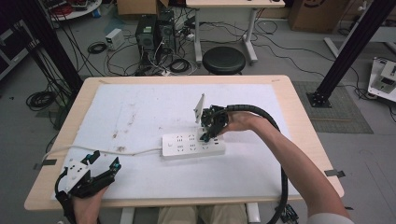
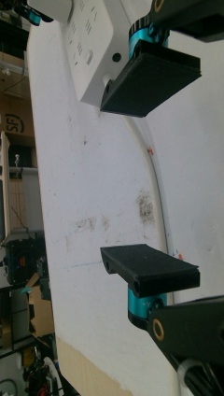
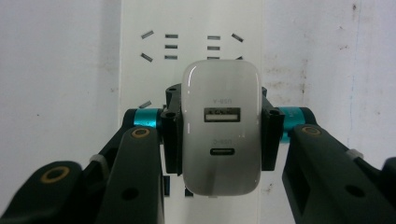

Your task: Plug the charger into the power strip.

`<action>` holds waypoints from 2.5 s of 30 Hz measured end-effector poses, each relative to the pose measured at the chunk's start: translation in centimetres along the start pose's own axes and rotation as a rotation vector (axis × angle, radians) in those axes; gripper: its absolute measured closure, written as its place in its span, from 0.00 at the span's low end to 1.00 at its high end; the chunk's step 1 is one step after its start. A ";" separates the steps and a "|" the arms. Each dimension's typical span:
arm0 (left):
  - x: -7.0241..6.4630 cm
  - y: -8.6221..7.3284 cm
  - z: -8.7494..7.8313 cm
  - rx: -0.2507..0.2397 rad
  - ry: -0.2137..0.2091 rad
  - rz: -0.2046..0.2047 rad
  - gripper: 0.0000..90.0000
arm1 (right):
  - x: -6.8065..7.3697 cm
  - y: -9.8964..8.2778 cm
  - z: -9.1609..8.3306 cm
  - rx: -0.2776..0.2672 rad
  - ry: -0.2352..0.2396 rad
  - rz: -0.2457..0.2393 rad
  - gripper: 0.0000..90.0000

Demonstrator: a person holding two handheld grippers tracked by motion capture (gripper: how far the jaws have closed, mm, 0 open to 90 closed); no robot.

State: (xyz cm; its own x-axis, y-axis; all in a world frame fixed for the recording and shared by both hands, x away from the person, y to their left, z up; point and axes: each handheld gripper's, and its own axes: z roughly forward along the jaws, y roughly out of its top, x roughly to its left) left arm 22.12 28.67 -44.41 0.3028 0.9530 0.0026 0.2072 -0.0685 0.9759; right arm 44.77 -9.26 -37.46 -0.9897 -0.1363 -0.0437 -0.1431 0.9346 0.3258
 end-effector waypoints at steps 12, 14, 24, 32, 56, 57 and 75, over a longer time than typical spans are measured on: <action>0.5 -0.1 -0.7 0.003 0.012 0.003 0.29 | -0.1 -0.3 0.5 -0.023 0.005 0.024 0.71; 0.6 0.0 -0.7 -0.002 0.014 0.000 0.29 | 0.0 -0.4 0.6 -0.030 0.002 0.027 0.71; 0.7 0.1 -0.6 -0.003 0.006 0.009 0.29 | -0.1 -0.6 0.5 -0.048 0.009 0.023 0.70; 1.3 -0.1 -1.1 -0.003 0.021 0.011 0.30 | -0.2 -0.5 0.6 -0.065 0.016 0.025 0.28; 1.1 0.1 -1.0 -0.006 0.014 0.014 0.30 | 0.7 -2.1 -2.1 -0.154 -0.053 0.061 0.21; 1.0 0.2 -0.8 -0.007 0.006 0.016 0.30 | 0.7 -2.1 -2.1 -0.154 -0.053 0.061 0.21; 0.4 0.9 0.5 -0.019 -0.023 0.027 0.30 | 5.7 -7.6 -4.8 -0.387 -0.271 0.266 0.21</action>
State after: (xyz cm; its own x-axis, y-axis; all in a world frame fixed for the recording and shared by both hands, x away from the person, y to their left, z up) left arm 22.84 28.85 -43.68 0.3291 0.9440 0.0244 0.1807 -0.0884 0.9796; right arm 40.19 -18.72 -35.67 -0.9644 0.2262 -0.1372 0.0741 0.7288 0.6808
